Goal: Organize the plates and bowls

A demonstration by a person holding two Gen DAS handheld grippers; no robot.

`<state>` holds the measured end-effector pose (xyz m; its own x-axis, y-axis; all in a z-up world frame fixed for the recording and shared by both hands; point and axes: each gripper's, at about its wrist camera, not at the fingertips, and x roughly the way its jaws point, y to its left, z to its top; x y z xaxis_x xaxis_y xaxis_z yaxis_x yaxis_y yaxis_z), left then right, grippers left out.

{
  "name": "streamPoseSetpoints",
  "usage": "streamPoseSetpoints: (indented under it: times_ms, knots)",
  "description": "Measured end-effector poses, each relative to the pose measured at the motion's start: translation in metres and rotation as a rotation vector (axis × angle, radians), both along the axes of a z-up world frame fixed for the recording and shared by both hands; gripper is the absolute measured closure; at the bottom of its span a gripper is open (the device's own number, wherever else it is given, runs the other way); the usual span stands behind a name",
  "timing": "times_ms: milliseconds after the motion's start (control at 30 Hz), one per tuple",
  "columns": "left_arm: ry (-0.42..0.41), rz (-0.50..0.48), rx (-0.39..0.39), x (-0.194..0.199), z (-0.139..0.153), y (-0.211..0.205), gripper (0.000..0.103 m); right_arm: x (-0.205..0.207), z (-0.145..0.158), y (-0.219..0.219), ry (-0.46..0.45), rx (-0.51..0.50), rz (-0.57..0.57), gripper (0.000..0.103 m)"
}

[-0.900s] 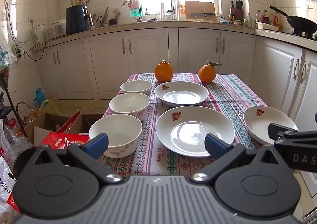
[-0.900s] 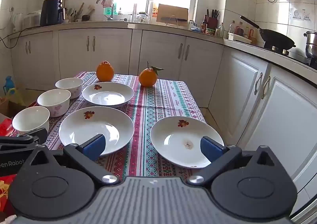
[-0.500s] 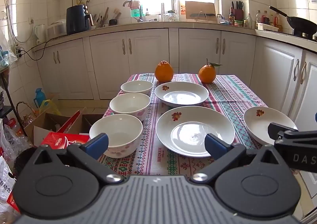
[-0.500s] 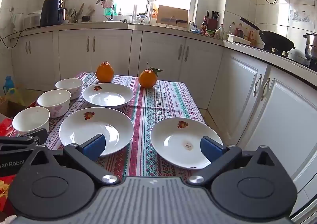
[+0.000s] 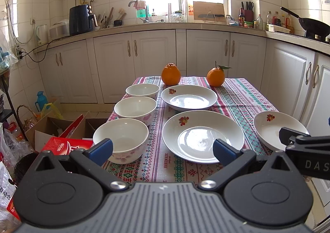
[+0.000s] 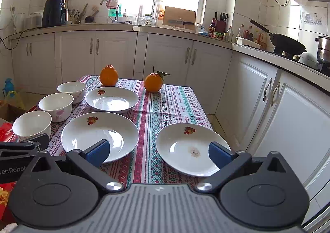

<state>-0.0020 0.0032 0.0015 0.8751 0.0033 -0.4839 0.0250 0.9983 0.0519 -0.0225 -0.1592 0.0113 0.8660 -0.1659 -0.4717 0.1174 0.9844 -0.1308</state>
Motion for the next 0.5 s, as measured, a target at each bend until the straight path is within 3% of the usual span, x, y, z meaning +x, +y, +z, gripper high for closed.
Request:
streamPoseSetpoints:
  times_ms: [500]
  knots:
    - [0.003, 0.005, -0.003, 0.001, -0.0008, -0.0009, 0.001, 0.0003, 0.0, 0.0002, 0.004, -0.002, 0.002, 0.0]
